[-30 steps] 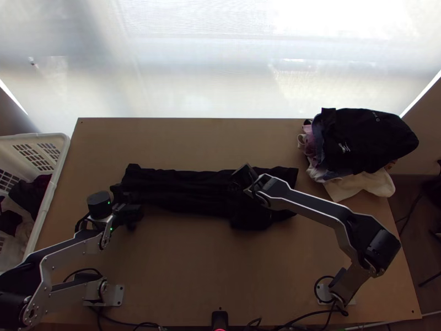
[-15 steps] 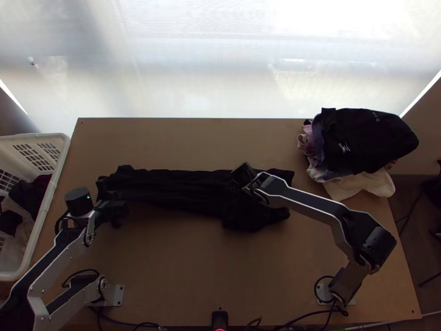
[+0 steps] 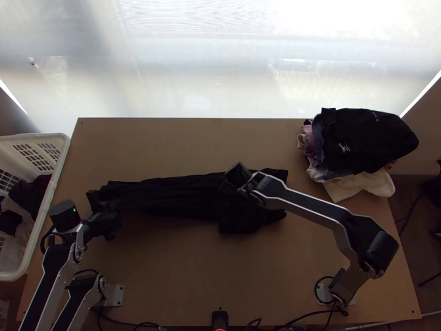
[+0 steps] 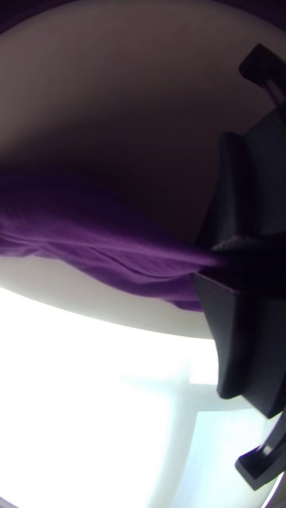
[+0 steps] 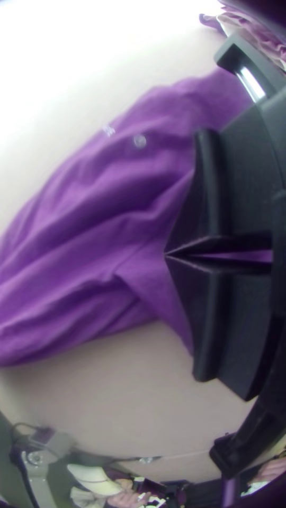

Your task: Fold the t-shirt

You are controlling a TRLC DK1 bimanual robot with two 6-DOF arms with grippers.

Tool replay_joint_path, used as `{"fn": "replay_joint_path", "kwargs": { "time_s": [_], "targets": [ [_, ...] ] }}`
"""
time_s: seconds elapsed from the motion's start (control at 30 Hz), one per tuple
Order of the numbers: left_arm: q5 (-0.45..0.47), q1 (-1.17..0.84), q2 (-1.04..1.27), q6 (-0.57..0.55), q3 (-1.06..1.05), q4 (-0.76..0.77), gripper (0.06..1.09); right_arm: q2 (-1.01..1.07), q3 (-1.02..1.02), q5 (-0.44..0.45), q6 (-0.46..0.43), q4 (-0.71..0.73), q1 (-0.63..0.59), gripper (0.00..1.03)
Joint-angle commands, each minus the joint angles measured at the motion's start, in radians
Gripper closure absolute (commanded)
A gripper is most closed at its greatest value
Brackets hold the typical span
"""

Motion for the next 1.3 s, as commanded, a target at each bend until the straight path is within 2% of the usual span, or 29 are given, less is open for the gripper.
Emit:
{"fn": "replay_joint_path", "kwargs": {
  "time_s": [0.0,0.07,0.2,0.33,0.47,0.57,0.77,0.87,1.13,1.27],
  "targets": [
    [0.002,-0.044,0.100,-0.097,0.108,0.047,0.94,-0.098,0.123,-0.054,0.004,-0.115,-0.107,1.00],
    [-0.004,-0.061,0.137,-0.098,0.140,0.096,0.94,-0.136,0.151,-0.054,-0.003,-0.138,-0.158,1.00],
    [-0.038,-0.167,0.178,-0.100,0.208,0.095,0.94,-0.184,0.143,-0.077,-0.010,-0.173,-0.284,1.00],
    [-0.094,-0.372,0.150,-0.097,0.228,0.070,0.94,-0.227,0.090,-0.081,-0.010,-0.184,-0.350,1.00],
    [-0.189,-0.641,0.204,-0.097,0.320,0.024,0.94,-0.291,0.039,-0.083,-0.002,-0.186,-0.402,1.00],
    [-0.242,-0.786,0.325,-0.098,0.421,0.040,0.94,-0.345,0.007,-0.101,0.004,-0.189,-0.448,1.00],
    [-0.263,-0.923,0.598,-0.082,0.644,0.087,0.94,-0.454,-0.045,-0.150,-0.010,-0.252,-0.523,1.00],
    [-0.308,-1.001,0.738,-0.082,0.785,0.087,0.94,-0.530,-0.079,-0.155,-0.016,-0.273,-0.542,1.00],
    [-0.311,-1.138,1.051,-0.095,1.058,0.104,0.94,-0.684,-0.134,-0.169,-0.033,-0.333,-0.678,1.00],
    [-0.309,-1.202,1.216,-0.078,1.254,0.078,0.94,-0.728,-0.136,-0.193,-0.057,-0.353,-0.796,1.00]
  ]
}}
